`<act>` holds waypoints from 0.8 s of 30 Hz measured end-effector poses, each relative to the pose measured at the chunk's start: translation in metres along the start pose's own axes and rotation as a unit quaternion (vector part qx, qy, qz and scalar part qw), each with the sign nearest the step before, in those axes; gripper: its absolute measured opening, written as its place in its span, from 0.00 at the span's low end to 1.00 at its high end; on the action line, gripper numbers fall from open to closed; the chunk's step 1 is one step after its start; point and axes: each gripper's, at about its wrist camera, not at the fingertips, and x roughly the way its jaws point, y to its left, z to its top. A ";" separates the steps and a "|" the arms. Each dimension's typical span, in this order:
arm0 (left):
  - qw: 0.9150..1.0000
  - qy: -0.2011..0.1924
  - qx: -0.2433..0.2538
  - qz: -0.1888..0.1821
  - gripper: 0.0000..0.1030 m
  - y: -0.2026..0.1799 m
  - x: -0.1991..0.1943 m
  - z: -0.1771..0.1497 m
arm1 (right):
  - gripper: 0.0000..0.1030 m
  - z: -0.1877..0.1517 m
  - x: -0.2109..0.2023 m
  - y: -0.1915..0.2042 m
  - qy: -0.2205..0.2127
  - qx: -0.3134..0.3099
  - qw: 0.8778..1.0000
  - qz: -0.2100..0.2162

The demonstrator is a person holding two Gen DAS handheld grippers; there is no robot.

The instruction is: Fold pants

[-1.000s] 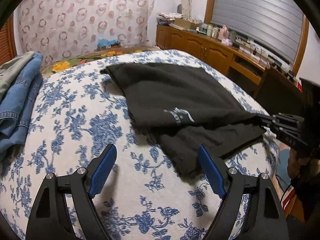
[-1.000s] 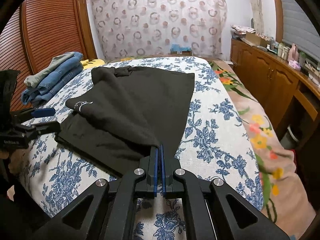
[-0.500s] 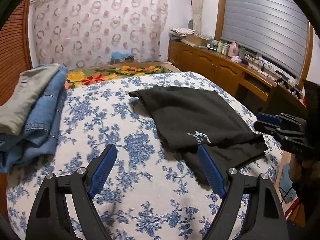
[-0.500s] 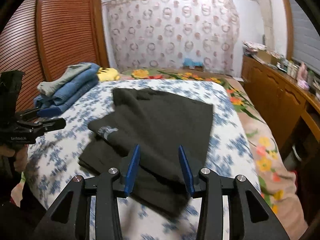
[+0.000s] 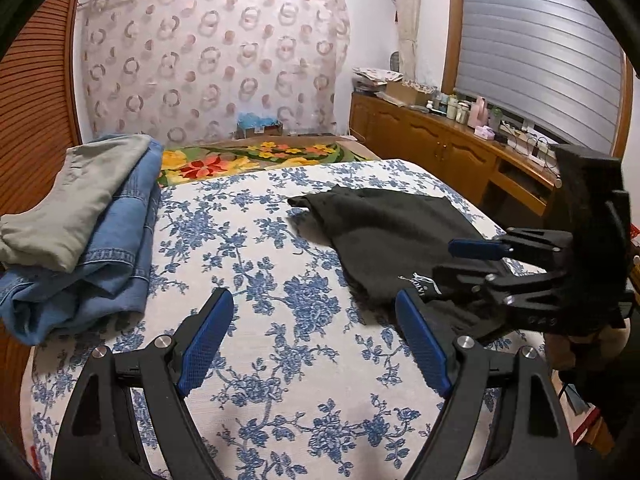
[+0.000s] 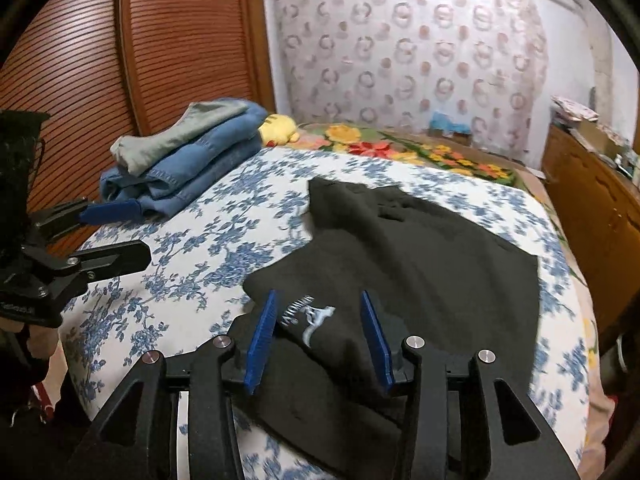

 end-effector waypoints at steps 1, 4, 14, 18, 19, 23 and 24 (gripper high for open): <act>1.000 0.000 -0.001 0.001 0.81 0.001 -0.001 0.000 | 0.44 0.001 0.003 0.002 0.004 -0.003 1.000 0.003; 1.000 -0.002 -0.005 0.005 0.81 0.006 -0.003 -0.001 | 0.45 0.007 0.015 0.005 0.016 -0.013 1.000 0.009; 1.000 -0.003 -0.014 0.014 0.81 0.019 -0.005 -0.003 | 0.46 0.018 0.058 0.023 0.061 -0.052 0.997 0.014; 1.000 -0.001 -0.014 0.013 0.81 0.019 -0.004 -0.004 | 0.46 0.022 0.073 0.026 0.079 -0.062 0.995 0.007; 1.000 0.000 -0.014 0.012 0.81 0.019 -0.003 -0.004 | 0.46 0.022 0.076 0.026 0.082 -0.063 0.995 0.007; 1.000 0.003 -0.010 0.010 0.81 0.018 0.000 -0.004 | 0.26 0.023 0.075 0.024 0.086 -0.061 0.994 0.013; 1.000 0.004 -0.009 0.009 0.81 0.018 0.001 -0.004 | 0.23 0.024 0.076 0.023 0.084 -0.059 0.995 0.017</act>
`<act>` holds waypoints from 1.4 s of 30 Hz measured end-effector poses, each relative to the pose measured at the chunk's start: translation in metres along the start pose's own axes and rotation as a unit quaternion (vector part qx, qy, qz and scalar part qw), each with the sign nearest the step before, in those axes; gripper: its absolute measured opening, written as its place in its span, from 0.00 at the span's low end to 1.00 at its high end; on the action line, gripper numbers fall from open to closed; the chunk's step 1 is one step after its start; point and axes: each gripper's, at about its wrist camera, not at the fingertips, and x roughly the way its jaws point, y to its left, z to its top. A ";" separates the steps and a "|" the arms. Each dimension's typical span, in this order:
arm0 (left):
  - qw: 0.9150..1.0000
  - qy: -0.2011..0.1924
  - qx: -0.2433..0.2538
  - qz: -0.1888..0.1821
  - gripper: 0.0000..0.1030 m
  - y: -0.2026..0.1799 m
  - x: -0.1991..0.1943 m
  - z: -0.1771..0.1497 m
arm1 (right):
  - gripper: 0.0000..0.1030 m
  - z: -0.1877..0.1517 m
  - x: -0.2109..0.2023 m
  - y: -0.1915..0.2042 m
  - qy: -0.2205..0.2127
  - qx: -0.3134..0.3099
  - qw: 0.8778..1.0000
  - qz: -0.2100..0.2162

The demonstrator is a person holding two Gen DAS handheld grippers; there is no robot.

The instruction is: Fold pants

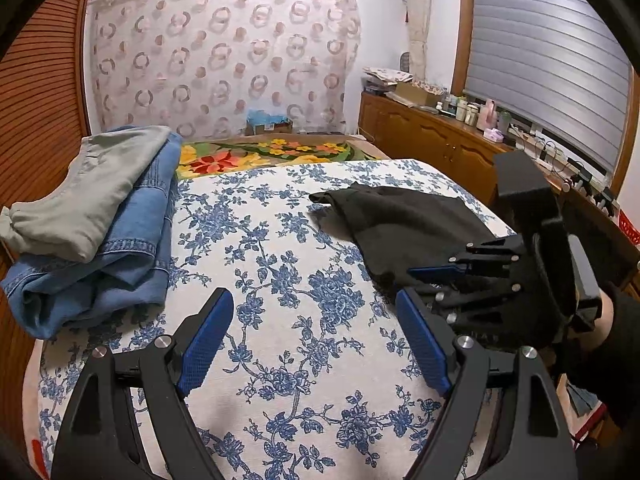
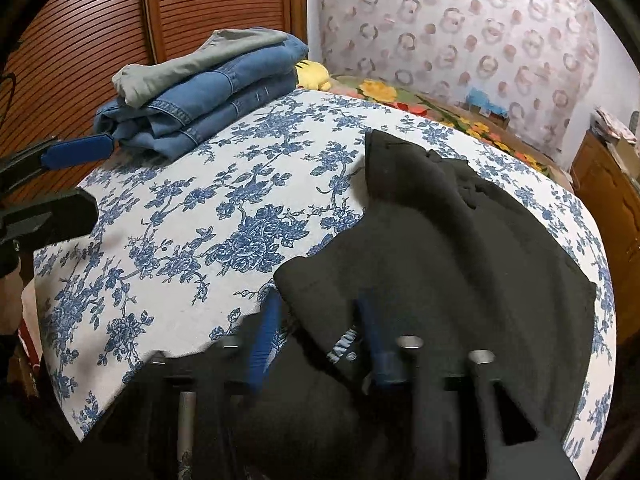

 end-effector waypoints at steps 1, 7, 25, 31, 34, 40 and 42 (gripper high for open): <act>1.000 0.001 0.000 -0.001 0.81 0.000 0.001 0.000 | 0.10 0.001 -0.001 -0.003 -0.003 0.003 1.000 0.008; 1.000 0.008 0.002 -0.007 0.81 0.000 0.009 0.003 | 0.05 0.008 -0.020 -0.025 -0.042 0.036 0.998 0.040; 0.996 0.048 0.059 -0.036 0.81 -0.037 0.084 0.048 | 0.05 0.012 -0.031 -0.113 -0.061 0.078 0.995 -0.025; 0.994 0.062 0.078 -0.046 0.81 -0.054 0.110 0.062 | 0.05 0.005 -0.031 -0.149 -0.064 0.113 0.991 -0.039; 0.993 0.070 0.085 -0.048 0.81 -0.060 0.122 0.065 | 0.05 -0.001 -0.021 -0.159 -0.056 0.128 0.989 -0.046; 0.990 0.090 0.092 -0.051 0.81 -0.068 0.144 0.065 | 0.14 -0.006 -0.014 -0.170 -0.051 0.153 0.985 -0.061; 0.989 0.098 0.093 -0.052 0.81 -0.069 0.149 0.062 | 0.25 -0.007 -0.015 -0.173 -0.053 0.158 0.983 -0.074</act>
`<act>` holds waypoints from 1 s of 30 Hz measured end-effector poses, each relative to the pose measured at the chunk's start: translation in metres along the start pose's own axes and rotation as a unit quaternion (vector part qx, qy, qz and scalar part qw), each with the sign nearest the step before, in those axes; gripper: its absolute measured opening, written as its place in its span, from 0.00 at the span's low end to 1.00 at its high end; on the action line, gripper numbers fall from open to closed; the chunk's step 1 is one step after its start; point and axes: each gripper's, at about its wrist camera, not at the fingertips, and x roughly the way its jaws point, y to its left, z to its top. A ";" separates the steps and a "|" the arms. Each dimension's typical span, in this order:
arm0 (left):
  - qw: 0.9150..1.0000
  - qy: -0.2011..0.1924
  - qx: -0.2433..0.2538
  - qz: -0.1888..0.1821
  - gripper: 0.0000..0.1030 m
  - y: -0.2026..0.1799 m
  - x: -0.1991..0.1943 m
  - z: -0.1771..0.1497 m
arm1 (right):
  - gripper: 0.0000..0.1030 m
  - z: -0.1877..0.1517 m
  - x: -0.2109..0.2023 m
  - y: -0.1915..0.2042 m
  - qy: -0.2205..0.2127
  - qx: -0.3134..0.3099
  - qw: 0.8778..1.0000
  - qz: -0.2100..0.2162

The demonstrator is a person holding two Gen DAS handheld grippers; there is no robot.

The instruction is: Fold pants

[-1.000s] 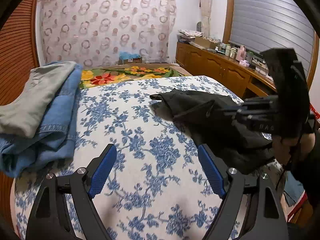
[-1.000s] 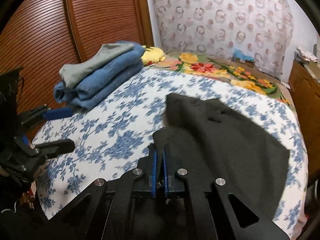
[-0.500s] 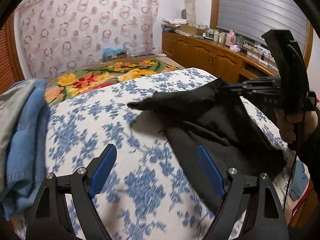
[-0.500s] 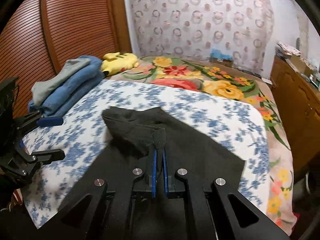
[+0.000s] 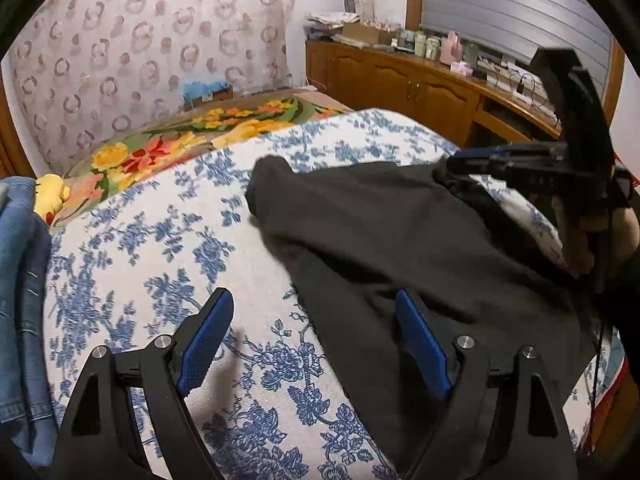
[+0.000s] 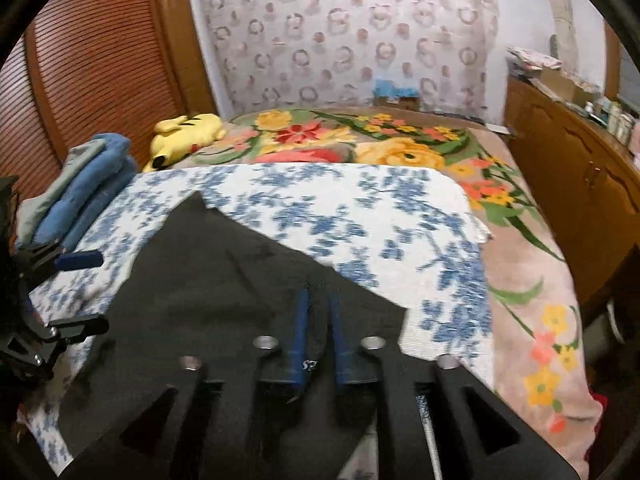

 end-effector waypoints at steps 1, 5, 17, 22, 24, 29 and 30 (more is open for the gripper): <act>1.000 0.004 0.002 0.000 0.81 -0.001 0.003 -0.001 | 0.29 0.000 -0.002 0.000 -0.003 0.002 1.000 0.000; 1.000 0.019 0.009 0.002 0.81 -0.003 0.009 -0.004 | 0.32 0.001 -0.005 0.004 0.000 -0.003 1.000 -0.008; 0.999 0.032 0.000 -0.010 0.82 -0.002 0.013 -0.004 | 0.32 0.006 0.017 0.017 0.040 -0.035 0.998 -0.015; 0.999 0.032 0.001 -0.010 0.82 -0.003 0.014 -0.004 | 0.32 0.008 0.022 0.013 0.048 -0.037 0.998 -0.018; 0.999 0.032 0.001 -0.010 0.82 -0.002 0.013 -0.004 | 0.20 0.008 0.020 0.012 0.047 -0.038 0.998 -0.026; 0.999 0.032 0.001 -0.010 0.82 -0.003 0.014 -0.004 | 0.11 0.008 0.015 -0.001 0.028 -0.022 0.996 -0.078; 0.999 0.032 0.001 -0.010 0.82 -0.003 0.014 -0.004 | 0.11 0.008 0.014 -0.005 0.027 -0.014 0.996 -0.079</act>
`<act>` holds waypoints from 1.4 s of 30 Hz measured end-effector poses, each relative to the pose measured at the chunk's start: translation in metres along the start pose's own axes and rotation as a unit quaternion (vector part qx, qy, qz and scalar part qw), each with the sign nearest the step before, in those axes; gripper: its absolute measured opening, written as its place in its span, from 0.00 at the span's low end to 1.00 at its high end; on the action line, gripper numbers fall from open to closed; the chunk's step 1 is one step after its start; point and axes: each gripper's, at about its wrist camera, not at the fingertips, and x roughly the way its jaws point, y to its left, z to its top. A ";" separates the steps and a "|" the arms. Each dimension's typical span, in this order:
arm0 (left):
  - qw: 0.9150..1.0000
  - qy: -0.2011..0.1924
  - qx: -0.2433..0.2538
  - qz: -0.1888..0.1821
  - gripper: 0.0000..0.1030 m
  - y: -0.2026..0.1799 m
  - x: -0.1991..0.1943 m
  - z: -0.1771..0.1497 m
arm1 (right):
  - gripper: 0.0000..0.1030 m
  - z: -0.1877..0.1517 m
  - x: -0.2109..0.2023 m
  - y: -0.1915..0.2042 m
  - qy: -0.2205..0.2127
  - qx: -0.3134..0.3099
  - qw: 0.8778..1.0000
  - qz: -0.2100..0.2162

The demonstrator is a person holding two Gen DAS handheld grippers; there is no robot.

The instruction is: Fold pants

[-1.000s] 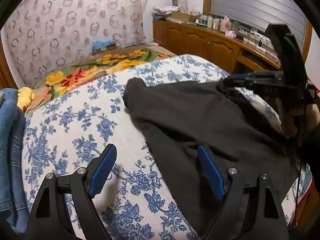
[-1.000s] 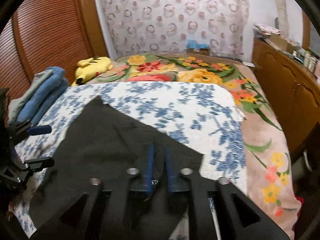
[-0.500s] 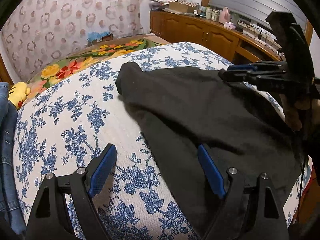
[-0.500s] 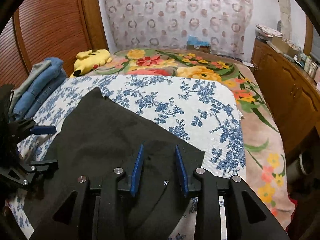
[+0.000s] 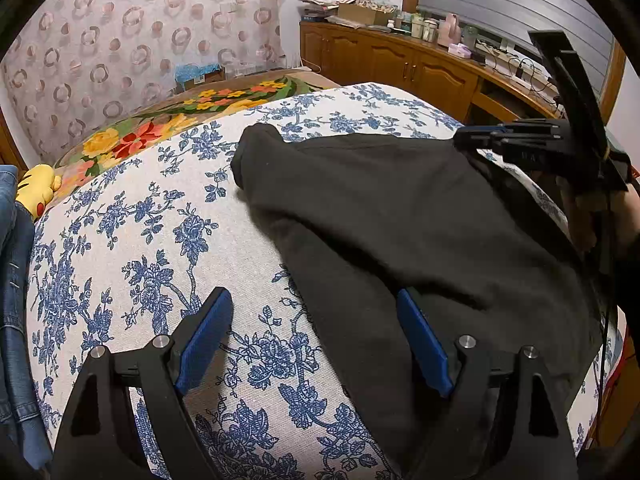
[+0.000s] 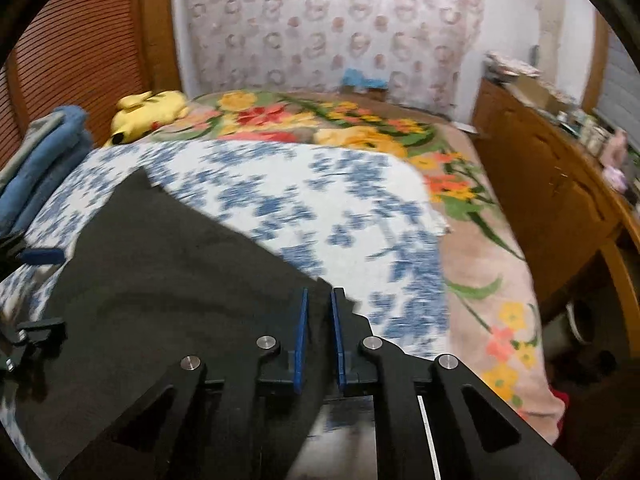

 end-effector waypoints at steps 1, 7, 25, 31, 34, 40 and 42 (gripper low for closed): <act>1.000 0.000 0.000 0.000 0.82 0.000 0.000 0.000 | 0.11 0.000 0.000 -0.003 0.001 0.006 1.000 0.003; 1.000 0.000 0.000 0.000 0.82 0.000 0.000 0.000 | 0.17 0.000 -0.005 -0.006 -0.004 0.013 1.000 -0.014; 1.000 -0.010 0.003 0.018 0.83 -0.004 -0.007 -0.002 | 0.45 -0.029 -0.066 0.002 -0.037 0.033 0.999 0.013; 1.000 -0.031 0.000 0.003 0.83 -0.013 -0.036 -0.017 | 0.45 -0.051 -0.092 0.012 -0.042 0.032 0.999 0.014; 0.999 -0.037 0.000 0.001 0.83 -0.018 -0.050 -0.029 | 0.45 -0.062 -0.101 0.020 -0.040 0.028 0.999 0.017; 0.999 -0.043 -0.001 -0.003 0.83 -0.028 -0.072 -0.057 | 0.45 -0.087 -0.117 0.034 -0.034 0.029 0.999 0.028; 0.999 -0.042 -0.003 -0.008 0.83 -0.030 -0.079 -0.068 | 0.45 -0.093 -0.123 0.037 -0.033 0.029 0.999 0.033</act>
